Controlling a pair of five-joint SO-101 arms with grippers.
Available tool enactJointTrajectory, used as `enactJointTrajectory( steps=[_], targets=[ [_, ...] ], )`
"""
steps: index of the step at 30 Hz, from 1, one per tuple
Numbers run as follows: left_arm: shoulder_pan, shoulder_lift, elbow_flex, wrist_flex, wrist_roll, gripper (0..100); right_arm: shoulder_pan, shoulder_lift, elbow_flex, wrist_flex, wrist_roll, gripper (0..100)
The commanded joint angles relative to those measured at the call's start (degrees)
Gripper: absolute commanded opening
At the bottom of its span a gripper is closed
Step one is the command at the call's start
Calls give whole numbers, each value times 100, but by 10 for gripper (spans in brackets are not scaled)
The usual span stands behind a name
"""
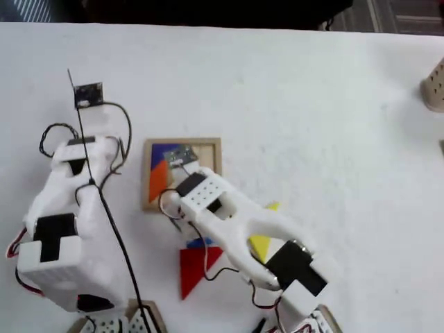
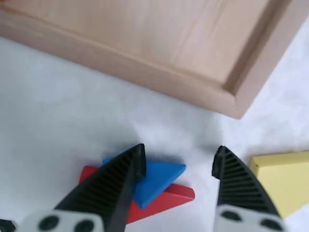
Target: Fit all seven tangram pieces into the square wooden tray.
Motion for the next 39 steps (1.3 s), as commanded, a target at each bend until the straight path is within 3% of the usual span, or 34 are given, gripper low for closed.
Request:
enactJointTrajectory(
  steps=[1,6,14,20,27,31,39],
  targets=[
    [-75,-48,-316,44,53,24,-31,-180,-229,57,0,158],
    [-75,-48,-316,44,53,24,-4,-163,-334,57,0,47],
    [-75,-48,-308,44,53,24,576,-189,-501,268,132,40],
    [-75,-57,-299,44,53,24,505,-189,-1064,1543,1407,45],
    [-75,-57,-290,44,53,24,303,-1042,-765,1622,3411,41],
    [-75,-57,-281,44,53,24,277,-2264,273,1051,4431,19],
    [-84,-57,-281,44,53,24,154,-4277,2330,-725,4492,26]
  ],
)
